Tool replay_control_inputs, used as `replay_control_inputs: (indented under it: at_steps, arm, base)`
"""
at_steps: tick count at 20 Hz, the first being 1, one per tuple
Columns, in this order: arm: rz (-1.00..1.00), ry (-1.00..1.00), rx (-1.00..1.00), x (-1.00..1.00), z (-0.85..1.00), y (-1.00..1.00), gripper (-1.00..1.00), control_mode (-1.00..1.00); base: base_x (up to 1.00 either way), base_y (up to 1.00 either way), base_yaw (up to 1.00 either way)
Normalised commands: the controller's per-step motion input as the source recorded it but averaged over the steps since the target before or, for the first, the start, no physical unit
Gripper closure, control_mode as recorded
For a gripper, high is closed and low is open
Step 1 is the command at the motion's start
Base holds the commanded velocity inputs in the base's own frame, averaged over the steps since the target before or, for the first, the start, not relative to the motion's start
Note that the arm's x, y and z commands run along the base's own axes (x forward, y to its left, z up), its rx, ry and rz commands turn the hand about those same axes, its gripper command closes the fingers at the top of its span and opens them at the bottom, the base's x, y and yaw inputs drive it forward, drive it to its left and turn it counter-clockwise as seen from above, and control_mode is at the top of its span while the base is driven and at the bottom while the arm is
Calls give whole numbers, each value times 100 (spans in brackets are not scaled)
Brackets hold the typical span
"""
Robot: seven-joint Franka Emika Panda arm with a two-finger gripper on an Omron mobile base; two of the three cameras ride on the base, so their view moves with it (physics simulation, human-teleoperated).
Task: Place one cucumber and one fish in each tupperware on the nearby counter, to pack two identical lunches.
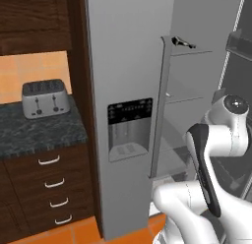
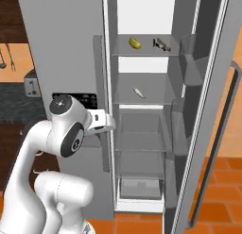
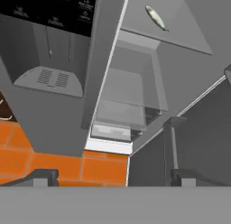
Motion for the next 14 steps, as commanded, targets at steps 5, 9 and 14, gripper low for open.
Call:
replay_control_inputs:
  at_steps: [5, 9, 14]
  arm:
    - [0, 0, 0, 0, 0, 0, -100, 100]
    - [0, 0, 0, 0, 0, 0, -100, 100]
    - [0, 0, 0, 0, 0, 0, -100, 100]
  base:
    - [56, -21, 8]
    - [14, -50, 0]
    - [0, -10, 0]
